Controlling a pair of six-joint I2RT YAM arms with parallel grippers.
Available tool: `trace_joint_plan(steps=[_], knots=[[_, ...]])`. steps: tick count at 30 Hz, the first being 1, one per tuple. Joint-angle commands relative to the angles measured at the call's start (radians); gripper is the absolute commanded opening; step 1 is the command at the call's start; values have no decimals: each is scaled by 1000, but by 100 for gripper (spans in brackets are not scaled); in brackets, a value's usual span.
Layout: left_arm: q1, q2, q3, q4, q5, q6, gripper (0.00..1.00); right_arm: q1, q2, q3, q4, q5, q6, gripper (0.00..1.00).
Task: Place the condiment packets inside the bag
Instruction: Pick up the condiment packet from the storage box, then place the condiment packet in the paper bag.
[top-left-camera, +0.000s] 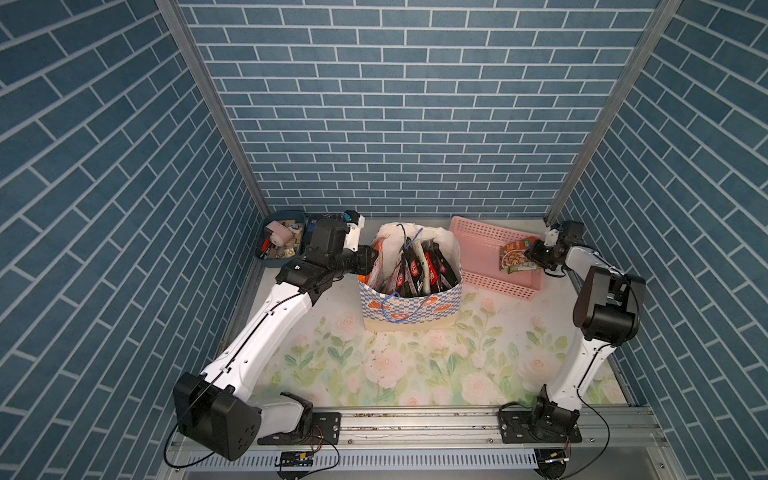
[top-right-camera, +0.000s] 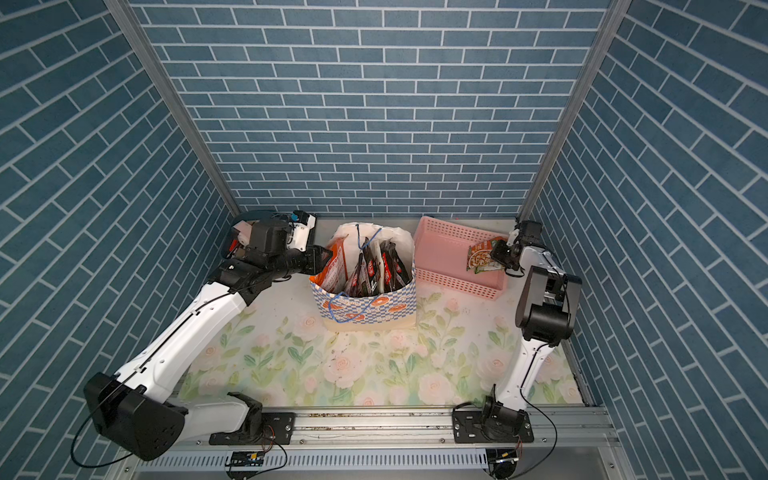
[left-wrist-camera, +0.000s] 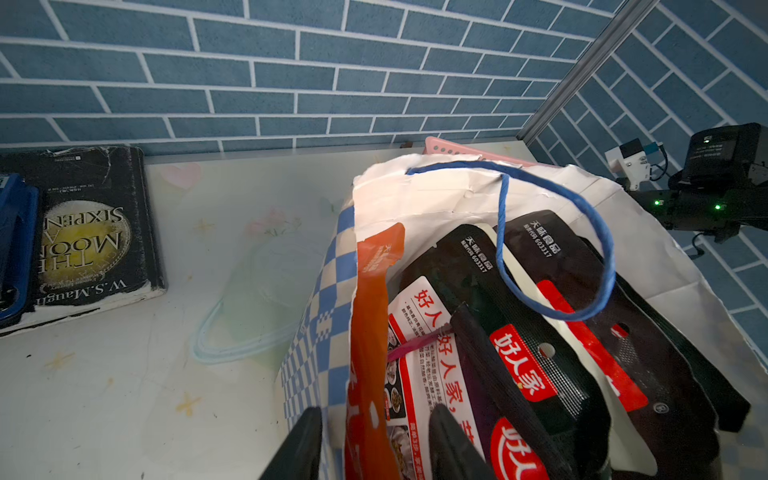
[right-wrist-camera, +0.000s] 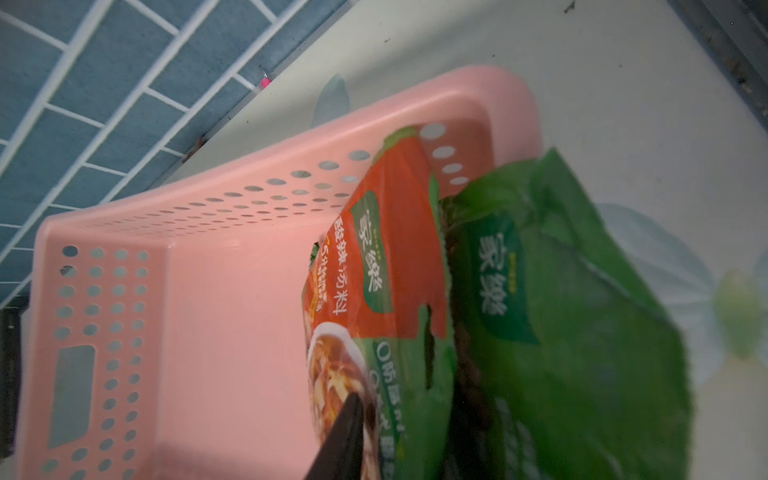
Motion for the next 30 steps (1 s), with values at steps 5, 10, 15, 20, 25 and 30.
trace_joint_plan(steps=[5, 10, 15, 20, 25, 30], knots=[[6, 5, 4, -3, -13, 12, 46, 1, -52, -41, 117, -6, 25, 0], [6, 7, 0, 3, -23, 11, 46, 16, -209, -66, 80, -20, -37, 0], [5, 12, -8, 6, -46, -3, 45, 93, -427, -76, -13, -59, -82, 0], [6, -1, -29, 38, -42, -39, 33, 272, -615, -16, -120, -55, -67, 0], [6, -9, -57, 76, -18, -71, 28, 519, -715, 33, -96, -50, 42, 0], [6, -14, -81, 92, -22, -85, 24, 781, -708, 78, -25, 17, 96, 0]])
